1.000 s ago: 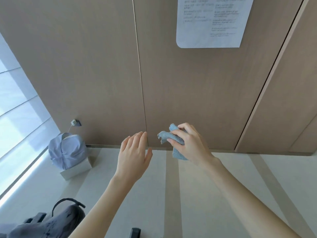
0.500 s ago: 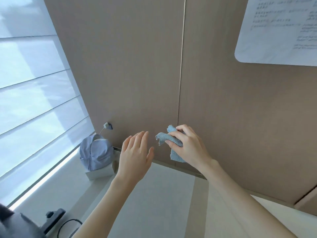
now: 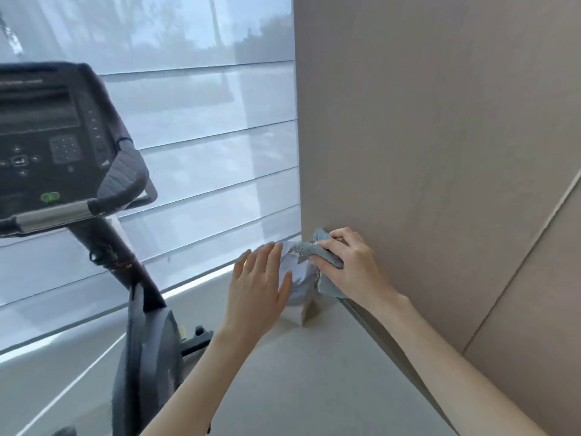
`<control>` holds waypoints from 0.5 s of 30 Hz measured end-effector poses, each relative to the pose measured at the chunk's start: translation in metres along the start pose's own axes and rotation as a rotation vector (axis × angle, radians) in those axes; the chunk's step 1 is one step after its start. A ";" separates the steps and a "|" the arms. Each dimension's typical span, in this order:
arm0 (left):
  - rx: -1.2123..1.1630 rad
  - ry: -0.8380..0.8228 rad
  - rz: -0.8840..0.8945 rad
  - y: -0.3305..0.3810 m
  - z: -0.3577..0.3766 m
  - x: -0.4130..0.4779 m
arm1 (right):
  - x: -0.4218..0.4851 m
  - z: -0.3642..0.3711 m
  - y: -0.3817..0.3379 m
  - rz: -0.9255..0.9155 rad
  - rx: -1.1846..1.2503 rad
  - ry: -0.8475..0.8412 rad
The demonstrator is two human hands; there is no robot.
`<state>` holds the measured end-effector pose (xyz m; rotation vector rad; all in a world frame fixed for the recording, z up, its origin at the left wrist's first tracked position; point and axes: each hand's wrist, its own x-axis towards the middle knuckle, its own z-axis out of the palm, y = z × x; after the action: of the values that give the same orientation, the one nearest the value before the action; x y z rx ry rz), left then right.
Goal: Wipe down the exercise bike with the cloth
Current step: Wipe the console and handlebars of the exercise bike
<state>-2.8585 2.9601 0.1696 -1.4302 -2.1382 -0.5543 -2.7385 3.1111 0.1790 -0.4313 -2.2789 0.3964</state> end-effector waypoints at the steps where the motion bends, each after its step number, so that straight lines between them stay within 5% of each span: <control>1: 0.029 0.000 -0.038 -0.004 0.005 0.009 | 0.016 0.005 0.007 -0.034 0.021 -0.021; 15: 0.291 0.038 -0.396 -0.090 0.051 0.090 | 0.174 0.126 0.042 -0.295 0.338 -0.149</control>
<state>-2.9809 3.0228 0.1791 -0.8402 -2.3680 -0.3820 -2.9365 3.2030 0.1896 0.1087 -2.3124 0.6636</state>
